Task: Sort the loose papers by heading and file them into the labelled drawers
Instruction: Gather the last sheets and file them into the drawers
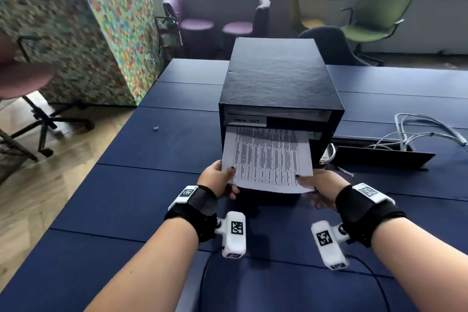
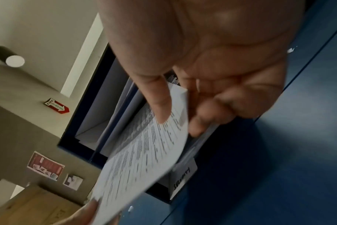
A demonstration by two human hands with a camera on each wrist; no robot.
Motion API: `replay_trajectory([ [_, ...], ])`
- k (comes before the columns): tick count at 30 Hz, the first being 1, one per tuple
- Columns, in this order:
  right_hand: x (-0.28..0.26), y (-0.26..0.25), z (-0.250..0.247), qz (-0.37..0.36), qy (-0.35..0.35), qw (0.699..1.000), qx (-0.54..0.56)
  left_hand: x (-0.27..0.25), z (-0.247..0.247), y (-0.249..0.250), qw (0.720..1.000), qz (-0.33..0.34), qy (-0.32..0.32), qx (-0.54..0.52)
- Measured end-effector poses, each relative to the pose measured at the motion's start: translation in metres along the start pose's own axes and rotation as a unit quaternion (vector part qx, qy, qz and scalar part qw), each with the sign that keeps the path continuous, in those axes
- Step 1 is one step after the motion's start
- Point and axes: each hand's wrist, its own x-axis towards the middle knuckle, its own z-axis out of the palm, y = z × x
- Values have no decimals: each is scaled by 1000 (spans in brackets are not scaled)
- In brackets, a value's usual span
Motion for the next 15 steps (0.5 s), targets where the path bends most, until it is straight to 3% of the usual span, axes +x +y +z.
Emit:
replay_trajectory([
  [2,-1,1,-5,-1,-18,1000,17,8,4,8,1000,6,1,-30],
  [6,7,-15,-11,-1,-3,989,150,25,14,24,995,8,1,-102],
  [10,19,-36,-7,-7,18,952,305,45,21,32,984,22,2,-177],
  [15,31,-53,3,-35,-5,905,423,60,31,29,993,92,22,-77],
])
